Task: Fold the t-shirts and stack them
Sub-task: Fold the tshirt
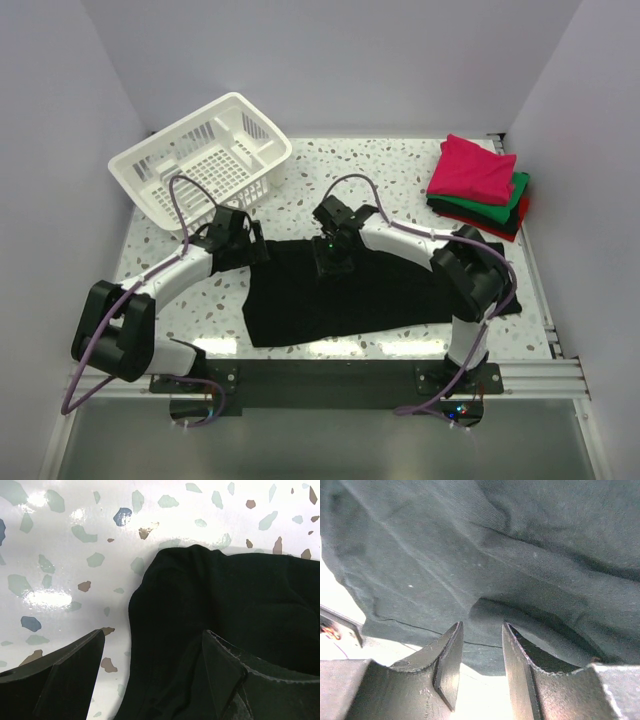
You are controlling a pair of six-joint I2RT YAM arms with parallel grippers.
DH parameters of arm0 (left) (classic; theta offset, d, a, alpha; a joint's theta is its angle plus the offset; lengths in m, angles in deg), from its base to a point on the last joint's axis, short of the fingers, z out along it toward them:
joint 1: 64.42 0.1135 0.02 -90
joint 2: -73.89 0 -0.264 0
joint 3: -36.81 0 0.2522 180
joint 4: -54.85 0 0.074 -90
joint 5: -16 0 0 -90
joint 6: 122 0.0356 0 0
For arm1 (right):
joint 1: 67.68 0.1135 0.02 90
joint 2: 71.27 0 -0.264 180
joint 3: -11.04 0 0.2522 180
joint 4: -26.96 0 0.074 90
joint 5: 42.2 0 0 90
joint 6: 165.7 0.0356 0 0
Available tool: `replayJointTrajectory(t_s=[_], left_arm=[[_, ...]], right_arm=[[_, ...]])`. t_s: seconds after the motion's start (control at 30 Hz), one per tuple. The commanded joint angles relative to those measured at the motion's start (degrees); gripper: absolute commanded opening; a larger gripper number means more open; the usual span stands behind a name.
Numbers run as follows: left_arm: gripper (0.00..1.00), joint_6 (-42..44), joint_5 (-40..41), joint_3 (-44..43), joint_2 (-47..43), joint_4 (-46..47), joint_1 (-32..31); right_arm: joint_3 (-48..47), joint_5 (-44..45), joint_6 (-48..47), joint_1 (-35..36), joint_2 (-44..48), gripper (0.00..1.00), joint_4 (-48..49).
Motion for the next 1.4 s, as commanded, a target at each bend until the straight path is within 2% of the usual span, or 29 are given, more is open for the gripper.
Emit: replayJointTrajectory(t_s=[0.0, 0.33, 0.5, 0.93, 1.2, 1.37], left_arm=[[0.84, 1.1, -0.4, -1.3, -0.1, 1.8, 0.7], [0.84, 1.0, -0.8, -0.7, -0.3, 1.7, 0.7], [0.84, 1.3, -0.8, -0.6, -0.6, 1.4, 0.7], [0.84, 1.2, -0.4, -0.3, -1.4, 0.9, 0.8], [0.85, 1.0, -0.6, 0.0, -1.4, 1.0, 0.8], [0.85, 0.9, -0.4, -0.1, -1.8, 0.9, 0.8]], right_arm=[[-2.1, 2.0, -0.7, 0.3, 4.0, 0.41, -0.7], [9.2, 0.7, -1.1, 3.3, 8.1, 0.46, 2.7], [7.2, 2.5, -1.9, 3.5, 5.8, 0.51, 3.5], [2.5, 4.9, -3.3, 4.2, 3.1, 0.51, 1.6], [0.6, 7.2, -4.8, 5.2, -0.5, 0.49, 0.8], [-0.3, 9.7, -5.3, 5.3, -1.6, 0.43, -1.2]])
